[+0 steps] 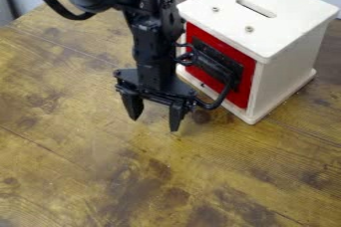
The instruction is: Close the drawer
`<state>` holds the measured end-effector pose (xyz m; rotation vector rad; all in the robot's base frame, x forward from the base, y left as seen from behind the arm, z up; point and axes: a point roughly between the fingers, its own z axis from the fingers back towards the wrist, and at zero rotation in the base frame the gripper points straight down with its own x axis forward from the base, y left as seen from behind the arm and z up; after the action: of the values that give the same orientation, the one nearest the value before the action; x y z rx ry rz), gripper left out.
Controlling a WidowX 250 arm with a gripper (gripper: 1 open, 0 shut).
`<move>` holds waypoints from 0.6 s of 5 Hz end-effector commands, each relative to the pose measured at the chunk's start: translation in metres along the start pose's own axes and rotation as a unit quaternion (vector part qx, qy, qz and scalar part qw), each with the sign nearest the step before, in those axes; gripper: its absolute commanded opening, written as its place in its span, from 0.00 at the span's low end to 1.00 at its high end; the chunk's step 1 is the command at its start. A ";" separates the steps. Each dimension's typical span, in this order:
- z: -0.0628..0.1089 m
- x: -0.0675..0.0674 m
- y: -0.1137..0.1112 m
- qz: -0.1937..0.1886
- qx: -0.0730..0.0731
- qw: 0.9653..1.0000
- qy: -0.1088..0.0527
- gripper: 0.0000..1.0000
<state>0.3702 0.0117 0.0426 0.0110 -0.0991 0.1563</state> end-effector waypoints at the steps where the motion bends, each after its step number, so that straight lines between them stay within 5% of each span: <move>1: 0.046 0.011 0.002 0.041 0.000 0.998 -0.048 1.00; 3: 0.068 0.014 -0.009 0.102 0.002 0.993 -0.051 1.00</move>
<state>0.3694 0.0078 0.0686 0.0284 -0.0779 0.3714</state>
